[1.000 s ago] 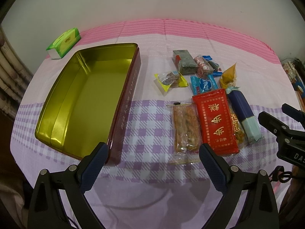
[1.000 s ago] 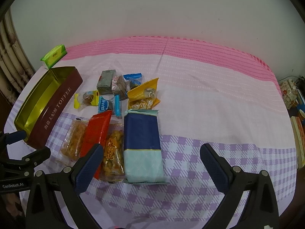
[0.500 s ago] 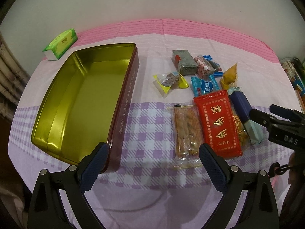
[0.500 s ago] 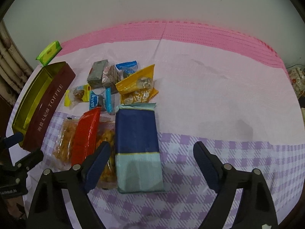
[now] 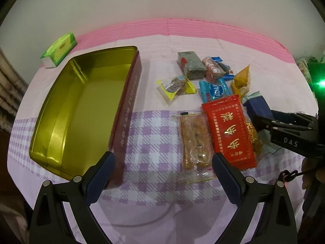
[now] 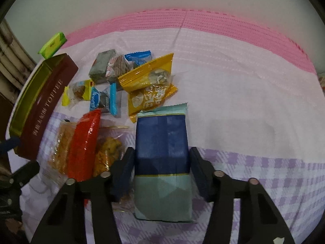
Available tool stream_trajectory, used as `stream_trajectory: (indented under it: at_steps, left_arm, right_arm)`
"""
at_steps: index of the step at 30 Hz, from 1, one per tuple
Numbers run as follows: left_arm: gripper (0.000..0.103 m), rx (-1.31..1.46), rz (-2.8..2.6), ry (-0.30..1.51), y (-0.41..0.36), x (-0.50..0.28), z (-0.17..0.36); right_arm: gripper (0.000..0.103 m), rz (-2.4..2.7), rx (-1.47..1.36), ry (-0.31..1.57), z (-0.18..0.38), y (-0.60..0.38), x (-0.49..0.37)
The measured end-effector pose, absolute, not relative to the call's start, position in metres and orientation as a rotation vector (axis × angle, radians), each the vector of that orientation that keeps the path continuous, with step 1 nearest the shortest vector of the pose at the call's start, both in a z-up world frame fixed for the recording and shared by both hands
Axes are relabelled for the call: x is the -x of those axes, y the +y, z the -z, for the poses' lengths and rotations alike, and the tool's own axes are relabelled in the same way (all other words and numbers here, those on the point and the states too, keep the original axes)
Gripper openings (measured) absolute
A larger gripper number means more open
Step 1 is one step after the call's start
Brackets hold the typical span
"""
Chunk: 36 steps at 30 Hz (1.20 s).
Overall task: Organize snacks
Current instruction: 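Grasp the tall blue-and-teal box with the right gripper, then grasp the clear cookie bag with the left gripper while the right holds the blue box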
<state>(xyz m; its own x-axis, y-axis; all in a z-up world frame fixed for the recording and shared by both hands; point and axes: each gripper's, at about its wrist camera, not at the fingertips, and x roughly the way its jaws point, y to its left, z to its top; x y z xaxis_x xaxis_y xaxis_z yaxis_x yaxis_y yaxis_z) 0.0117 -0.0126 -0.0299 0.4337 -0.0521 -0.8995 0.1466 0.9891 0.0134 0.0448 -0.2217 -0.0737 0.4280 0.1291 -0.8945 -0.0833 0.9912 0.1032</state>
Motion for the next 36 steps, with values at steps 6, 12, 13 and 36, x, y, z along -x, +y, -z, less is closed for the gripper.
stream_trajectory:
  at_steps: [6, 12, 13, 36]
  left_arm:
    - [0.096, -0.096, 0.138, 1.131, -0.018, -0.013, 0.033]
    - [0.096, -0.077, 0.161, 1.153, -0.022, -0.014, 0.037]
    - [0.096, -0.073, 0.163, 1.157, -0.022, -0.015, 0.038]
    - [0.075, -0.016, 0.180, 1.271, -0.033, -0.045, 0.054]
  right_arm:
    - [0.046, -0.115, -0.045, 1.120, 0.074, -0.233, -0.038]
    - [0.048, -0.078, -0.031, 1.120, 0.075, -0.243, -0.032]
    - [0.049, -0.077, -0.024, 1.116, 0.075, -0.243, -0.030]
    - [0.049, -0.007, -0.050, 1.129, 0.075, -0.268, -0.018]
